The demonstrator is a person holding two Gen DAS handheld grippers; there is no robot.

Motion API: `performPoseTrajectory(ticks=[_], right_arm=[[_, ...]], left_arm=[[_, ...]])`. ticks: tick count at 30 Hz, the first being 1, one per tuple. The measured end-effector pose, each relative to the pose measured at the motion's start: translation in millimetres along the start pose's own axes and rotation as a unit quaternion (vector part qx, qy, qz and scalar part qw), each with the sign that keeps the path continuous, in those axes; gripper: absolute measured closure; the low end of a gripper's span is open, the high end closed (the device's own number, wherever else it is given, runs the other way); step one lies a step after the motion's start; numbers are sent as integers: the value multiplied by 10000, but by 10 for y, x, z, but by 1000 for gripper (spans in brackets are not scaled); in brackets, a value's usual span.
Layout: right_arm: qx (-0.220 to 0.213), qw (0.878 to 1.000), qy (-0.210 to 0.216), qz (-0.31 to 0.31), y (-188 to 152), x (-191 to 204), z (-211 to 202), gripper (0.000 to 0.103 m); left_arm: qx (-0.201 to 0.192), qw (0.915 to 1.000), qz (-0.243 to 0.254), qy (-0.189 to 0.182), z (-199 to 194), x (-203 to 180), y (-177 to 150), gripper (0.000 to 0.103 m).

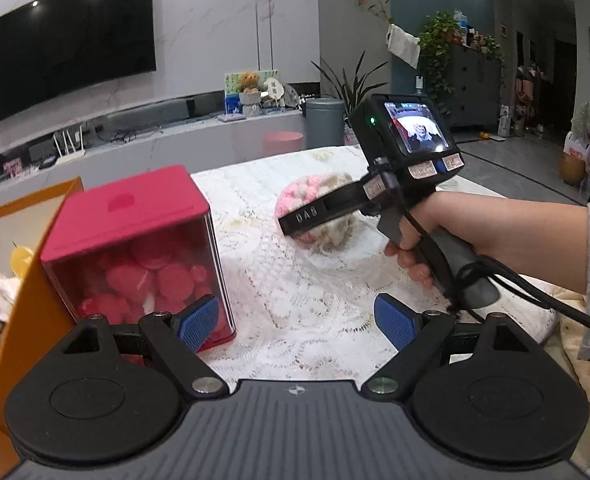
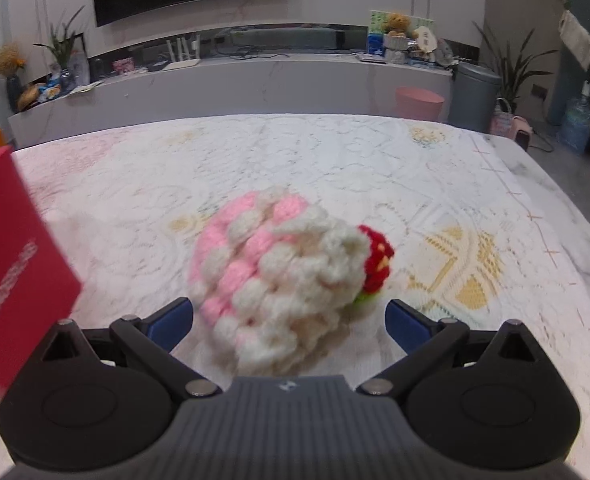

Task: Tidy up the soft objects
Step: 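Move the right gripper to the pink-and-white crocheted toy and grasp it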

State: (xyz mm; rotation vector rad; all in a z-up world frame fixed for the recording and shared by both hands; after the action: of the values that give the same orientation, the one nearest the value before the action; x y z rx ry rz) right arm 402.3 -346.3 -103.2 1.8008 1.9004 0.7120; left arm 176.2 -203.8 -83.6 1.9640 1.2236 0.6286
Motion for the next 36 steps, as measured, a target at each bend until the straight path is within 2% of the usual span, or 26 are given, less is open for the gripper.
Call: performPoseTrajectory(ticks=[3,5,6,7,9,11,15,17,19,20,22,25,27,29,31,32,33,34,36], right_arm=[[-162,9998,93,67,83,9,60,4],[-345,9992,180,-35,107,21,36,25],[-382,9988,296,-104,112,38,15,50],[-373,9986,337,-177,114,43,-9,81],[-334,9985,182,-388,109,11,-59,100],[-346,9969,384,-588,92,-7,-148,103],[-328,9961,198,-791,27,-182,-318,103],[-433,9967,9,-682,64,-305,-414,87],[-694,9952,3,-692,165,-322,-512,19],[-862,9930,-117,-797,236,-295,-546,10],[-1055,9828,-605,-1391,363,-182,-525,8],[-953,9490,-1405,-2655,451,87,-279,14],[-950,9154,-1793,-3475,477,288,-105,14],[-959,8698,-2105,-4357,448,497,62,14],[-882,8267,-2205,-5101,379,665,219,14],[-801,8108,-2192,-5368,347,722,281,14],[-726,8020,-2145,-5527,333,762,336,19],[-674,8011,-2128,-5554,370,778,366,16],[-461,8122,-2051,-5442,483,776,445,14]], left_arm=[[53,10000,-75,13,16,21,-42,1],[85,9999,-72,80,52,29,-34,1],[99,9999,-63,106,44,44,-42,1],[112,9998,-59,125,78,54,-36,1],[124,9997,-115,166,63,82,-43,1],[143,9996,-197,163,43,105,-53,1],[173,9994,-276,124,29,113,-79,1],[171,9994,-275,110,21,97,-103,1],[193,9994,-264,69,26,80,-122,1],[207,9995,-252,44,35,70,-132,1],[226,9996,-194,-3,52,42,-160,1],[248,9996,-141,-15,83,36,-194,1],[273,9995,-158,-52,101,49,-211,1],[314,9993,-184,-132,126,68,-233,1],[400,9987,-198,-265,165,73,-257,1],[430,9983,-229,-307,179,77,-267,1],[442,9981,-279,-336,192,87,-276,1],[451,9977,-337,-366,203,97,-283,1],[480,9970,-440,-416,210,119,-294,1]])
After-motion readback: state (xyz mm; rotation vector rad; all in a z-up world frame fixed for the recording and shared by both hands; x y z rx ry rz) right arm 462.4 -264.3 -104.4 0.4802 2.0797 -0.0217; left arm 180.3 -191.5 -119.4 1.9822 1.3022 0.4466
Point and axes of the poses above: each gripper's, at about its wrist camera, not at the fingertips, and z roughly the way its jaws point, x to its left, y to its top, the point moved 10 cm from there along z, roughly the way its jaws point, and after that the axes turned 6 degrees about x, right-handed, at the moved point
